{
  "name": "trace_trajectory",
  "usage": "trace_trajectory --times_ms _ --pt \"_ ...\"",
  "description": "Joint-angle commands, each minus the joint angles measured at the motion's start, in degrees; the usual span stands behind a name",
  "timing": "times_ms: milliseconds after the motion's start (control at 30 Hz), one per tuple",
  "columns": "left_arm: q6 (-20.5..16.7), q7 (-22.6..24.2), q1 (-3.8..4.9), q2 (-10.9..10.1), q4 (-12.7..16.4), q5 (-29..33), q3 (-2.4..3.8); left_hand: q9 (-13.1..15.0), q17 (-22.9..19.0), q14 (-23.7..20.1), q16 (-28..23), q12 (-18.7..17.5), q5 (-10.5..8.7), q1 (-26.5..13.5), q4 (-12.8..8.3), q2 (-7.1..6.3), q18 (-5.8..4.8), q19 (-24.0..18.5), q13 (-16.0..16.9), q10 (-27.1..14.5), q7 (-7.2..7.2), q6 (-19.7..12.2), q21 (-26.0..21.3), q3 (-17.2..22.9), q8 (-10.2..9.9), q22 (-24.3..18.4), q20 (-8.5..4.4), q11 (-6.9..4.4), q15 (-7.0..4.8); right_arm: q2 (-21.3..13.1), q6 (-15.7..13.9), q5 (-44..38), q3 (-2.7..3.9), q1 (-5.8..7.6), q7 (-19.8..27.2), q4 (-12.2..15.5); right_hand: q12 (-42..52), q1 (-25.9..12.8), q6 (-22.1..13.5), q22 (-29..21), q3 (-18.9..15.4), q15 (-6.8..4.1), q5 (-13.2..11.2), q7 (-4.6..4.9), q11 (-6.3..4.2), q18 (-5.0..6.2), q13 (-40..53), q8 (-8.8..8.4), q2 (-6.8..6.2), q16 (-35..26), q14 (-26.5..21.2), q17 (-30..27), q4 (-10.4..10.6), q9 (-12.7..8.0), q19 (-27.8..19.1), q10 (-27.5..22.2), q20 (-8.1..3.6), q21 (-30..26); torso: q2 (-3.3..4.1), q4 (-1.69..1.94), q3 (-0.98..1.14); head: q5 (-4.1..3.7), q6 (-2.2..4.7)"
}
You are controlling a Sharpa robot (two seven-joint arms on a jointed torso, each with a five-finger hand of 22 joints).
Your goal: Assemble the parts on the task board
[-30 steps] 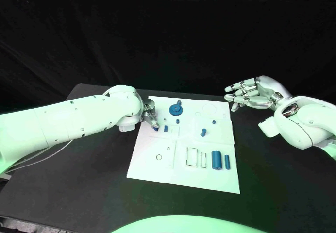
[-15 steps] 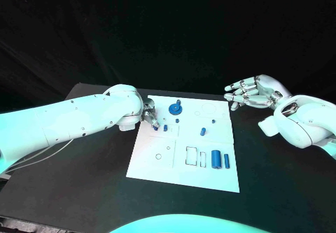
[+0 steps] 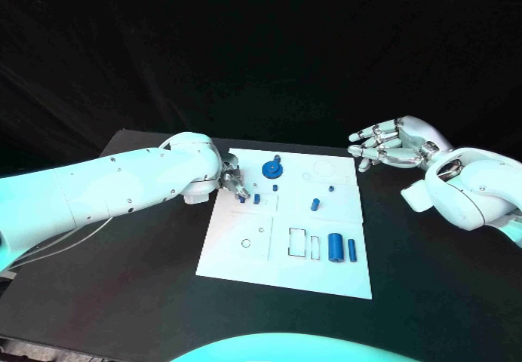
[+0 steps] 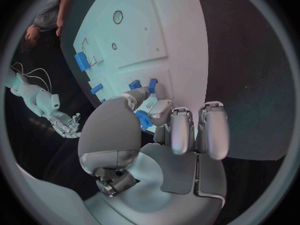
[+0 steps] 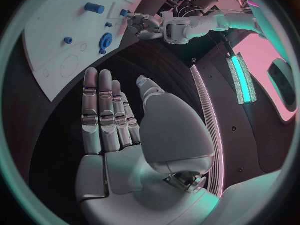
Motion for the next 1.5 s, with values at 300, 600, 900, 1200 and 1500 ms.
trace_trajectory --times_ms 300,600,900,1200,1500 --pt "0.64 -0.66 -0.20 -0.06 -0.48 -0.66 -0.13 0.69 4.41 3.32 -0.14 -0.15 -0.23 0.04 2.05 0.69 -1.04 1.05 -0.19 -0.67 0.20 -0.04 -0.28 -6.19 -0.94 1.53 -0.40 -0.02 -0.28 -0.06 0.31 -0.11 0.02 -0.02 0.40 0.04 0.20 -0.04 -0.02 -0.08 -0.36 0.28 0.22 0.15 0.09 0.78 -0.06 -0.02 0.44 -0.28 0.22 0.02 -0.02 -0.05 0.21 -0.38 0.35 -0.29 0.02 0.00 -0.01 -0.12 -0.01" --pt "-2.42 -0.53 -0.19 -0.59 -0.17 0.36 -0.10 1.59 4.32 3.28 -0.25 -2.77 -0.28 -1.33 5.83 0.67 -0.89 0.79 -3.50 -2.67 1.16 -1.85 -0.78 -13.40 -1.76 0.86 -0.32 0.74 0.30 -0.11 0.30 -0.07 0.02 -0.02 0.40 0.04 0.20 -0.04 -0.02 -0.08 -0.36 0.28 0.22 0.15 0.09 0.78 -0.06 -0.02 0.44 -0.28 0.22 0.02 -0.02 -0.05 0.21 -0.38 0.35 -0.29 0.04 -0.02 -0.03 -0.34 0.17" --pt "-8.90 0.09 -0.14 -1.95 1.19 3.71 0.37 2.18 4.31 3.27 -0.27 -4.57 -0.06 -0.90 7.99 2.43 -0.68 0.44 -6.16 -4.54 1.77 -3.68 -1.45 -18.42 -2.21 -0.07 -0.08 1.29 0.72 -0.17 0.27 -0.06 0.02 -0.02 0.41 -0.04 0.20 -0.04 -0.02 -0.08 -0.36 0.28 0.22 0.15 0.09 0.78 -0.06 -0.02 0.44 -0.28 0.22 0.02 -0.02 -0.05 0.21 -0.38 0.35 -0.29 0.01 -0.02 0.01 -0.39 0.42" --pt "-19.34 8.14 0.08 -3.59 2.22 14.11 0.97 -1.92 3.77 3.04 -0.75 -17.19 0.08 0.61 8.03 4.29 0.94 -2.92 -20.49 -14.26 4.90 -9.40 -7.06 -22.50 -8.03 -8.26 1.47 4.04 2.89 -0.21 0.23 -0.06 0.02 -0.02 0.41 -0.14 0.22 -0.15 -0.06 -0.18 -0.46 0.31 0.22 0.18 0.12 0.77 -0.09 -0.02 0.44 -0.35 0.20 0.02 0.03 -0.07 0.22 -0.42 0.37 -0.35 0.00 0.02 0.02 -0.52 0.71" --pt "-24.02 22.40 -0.03 -2.41 1.83 13.81 0.43 -9.34 -12.02 -5.55 -15.42 -26.56 0.41 14.67 5.09 4.23 6.34 -16.72 -27.39 -26.53 8.99 -13.94 -31.49 -22.90 -13.82 -38.31 5.01 8.07 6.52 -0.22 0.25 -0.05 0.02 -0.02 0.39 -0.22 0.23 -0.16 -0.06 -0.20 -0.47 0.31 0.22 0.18 0.13 0.77 -0.09 -0.02 0.45 -0.35 0.20 0.02 0.04 -0.07 0.23 -0.42 0.37 -0.36 0.04 0.02 -0.04 -1.52 1.44"
